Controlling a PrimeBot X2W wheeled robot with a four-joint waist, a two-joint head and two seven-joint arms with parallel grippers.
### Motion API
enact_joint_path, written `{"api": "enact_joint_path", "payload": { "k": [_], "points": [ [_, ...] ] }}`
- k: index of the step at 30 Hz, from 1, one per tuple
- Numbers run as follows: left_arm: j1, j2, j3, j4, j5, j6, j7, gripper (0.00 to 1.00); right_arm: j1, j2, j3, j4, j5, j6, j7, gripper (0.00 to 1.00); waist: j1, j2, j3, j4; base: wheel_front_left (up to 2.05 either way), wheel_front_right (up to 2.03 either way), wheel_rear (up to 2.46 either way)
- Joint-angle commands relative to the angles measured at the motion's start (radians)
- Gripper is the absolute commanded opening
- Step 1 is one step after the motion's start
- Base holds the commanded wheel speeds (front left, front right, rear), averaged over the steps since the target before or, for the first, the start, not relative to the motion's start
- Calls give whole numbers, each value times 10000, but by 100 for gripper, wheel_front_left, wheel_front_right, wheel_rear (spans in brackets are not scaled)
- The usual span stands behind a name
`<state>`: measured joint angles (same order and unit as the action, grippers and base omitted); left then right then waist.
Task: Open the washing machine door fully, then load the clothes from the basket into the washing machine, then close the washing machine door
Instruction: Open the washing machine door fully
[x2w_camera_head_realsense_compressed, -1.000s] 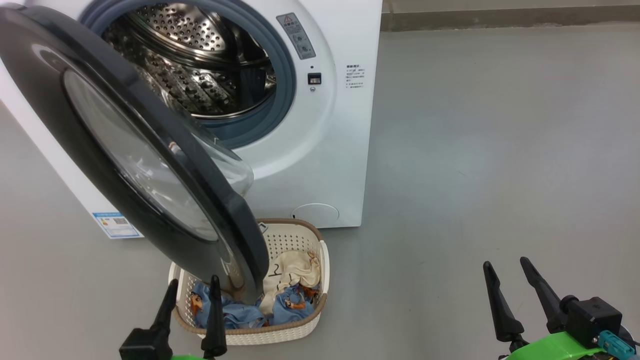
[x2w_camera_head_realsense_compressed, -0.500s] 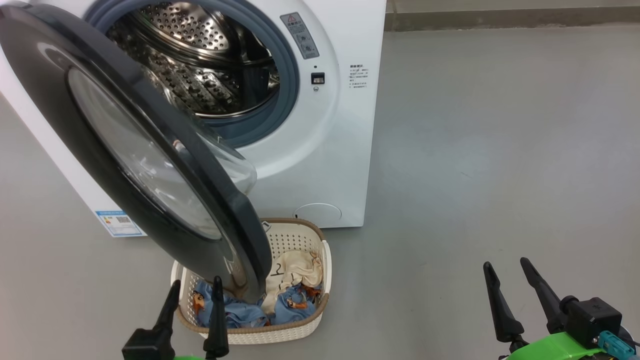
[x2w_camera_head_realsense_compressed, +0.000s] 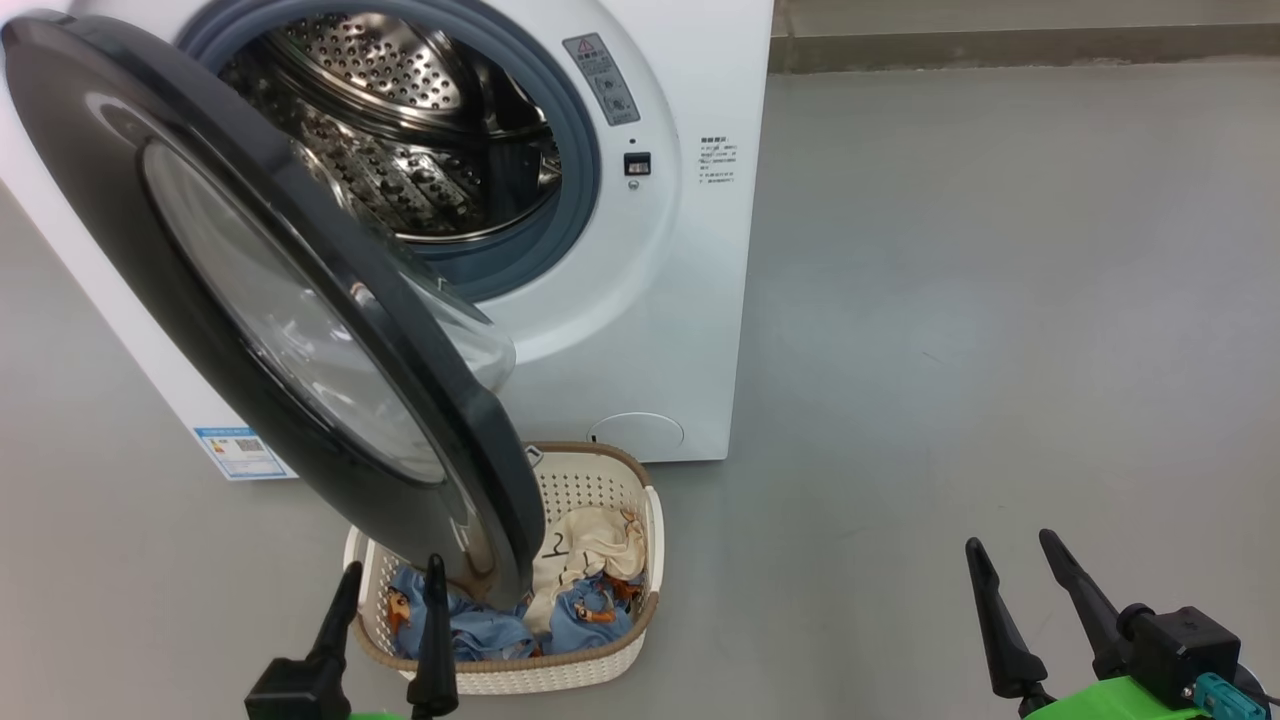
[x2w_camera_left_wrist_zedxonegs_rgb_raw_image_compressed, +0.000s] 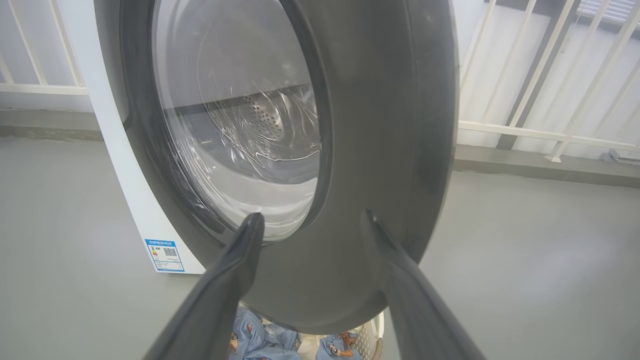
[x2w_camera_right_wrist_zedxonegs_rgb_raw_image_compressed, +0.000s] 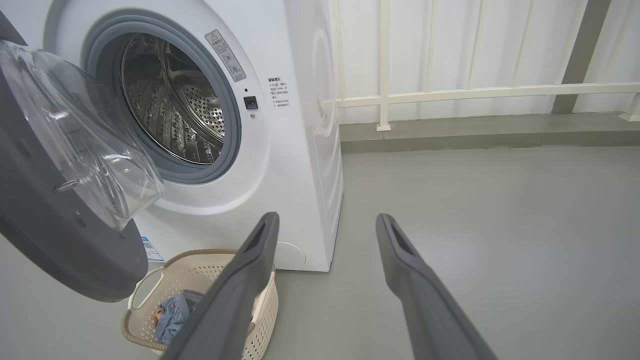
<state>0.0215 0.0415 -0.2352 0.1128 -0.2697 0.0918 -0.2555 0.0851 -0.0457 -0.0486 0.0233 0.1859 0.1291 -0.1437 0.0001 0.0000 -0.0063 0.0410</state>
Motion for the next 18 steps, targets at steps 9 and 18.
{"api": "enact_joint_path", "payload": {
  "k": [9,18],
  "points": [
    [-116,87,258,-232,20,-10,-63,100,-177,-45,234,-240,-69,16,-33,100,-1,0,43,0,0,0,0],
    [-126,87,244,-232,33,25,-63,100,-201,-45,238,-212,-47,16,-48,100,-1,0,48,-12,0,0,0]
  ]
}}
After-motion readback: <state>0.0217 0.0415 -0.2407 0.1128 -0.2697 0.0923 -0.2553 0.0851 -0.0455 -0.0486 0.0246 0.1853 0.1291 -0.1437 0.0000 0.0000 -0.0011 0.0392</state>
